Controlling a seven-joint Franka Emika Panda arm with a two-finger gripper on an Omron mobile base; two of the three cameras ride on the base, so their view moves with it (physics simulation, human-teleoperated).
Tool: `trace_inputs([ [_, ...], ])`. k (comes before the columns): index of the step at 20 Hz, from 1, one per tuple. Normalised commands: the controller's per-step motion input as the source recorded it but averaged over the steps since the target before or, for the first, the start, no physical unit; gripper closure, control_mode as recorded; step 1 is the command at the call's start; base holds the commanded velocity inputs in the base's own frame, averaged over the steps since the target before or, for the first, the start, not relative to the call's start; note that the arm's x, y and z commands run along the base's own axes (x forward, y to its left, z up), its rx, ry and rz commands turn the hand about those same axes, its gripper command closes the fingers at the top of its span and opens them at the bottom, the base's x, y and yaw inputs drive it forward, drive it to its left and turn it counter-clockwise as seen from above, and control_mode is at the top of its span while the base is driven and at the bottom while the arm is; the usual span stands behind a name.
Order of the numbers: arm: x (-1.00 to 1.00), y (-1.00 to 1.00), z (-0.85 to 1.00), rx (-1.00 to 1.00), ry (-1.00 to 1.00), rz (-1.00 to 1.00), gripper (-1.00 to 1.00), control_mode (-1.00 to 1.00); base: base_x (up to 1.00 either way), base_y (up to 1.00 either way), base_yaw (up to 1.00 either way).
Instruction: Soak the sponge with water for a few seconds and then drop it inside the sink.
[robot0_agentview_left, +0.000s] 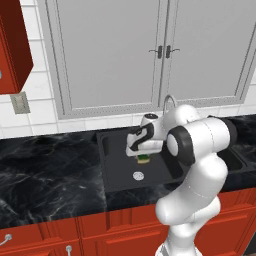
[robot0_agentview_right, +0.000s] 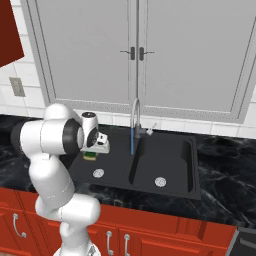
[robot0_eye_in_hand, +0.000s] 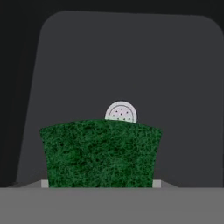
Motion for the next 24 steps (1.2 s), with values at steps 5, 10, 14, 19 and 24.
trace_inputs([
  [5, 0.15, 0.02, -0.17, -0.05, 0.00, 0.00, 1.00, -1.00, 0.00, 0.00, 0.00],
  [10, 0.30, 0.04, -0.23, -0.04, 0.00, 0.00, 1.00, -1.00, 0.00, 0.00, 0.00],
  [14, 0.31, 0.01, -0.19, 0.00, 0.00, 0.00, 1.00, -1.00, 0.00, 0.00, 0.00],
  [19, 0.30, 0.01, -0.19, 0.00, 0.00, 0.00, 1.00, -1.00, 0.00, 0.00, 0.00],
  [24, 0.24, 0.02, -0.37, 0.00, 0.00, 0.00, 1.00, -1.00, 0.00, 0.00, 0.00],
])
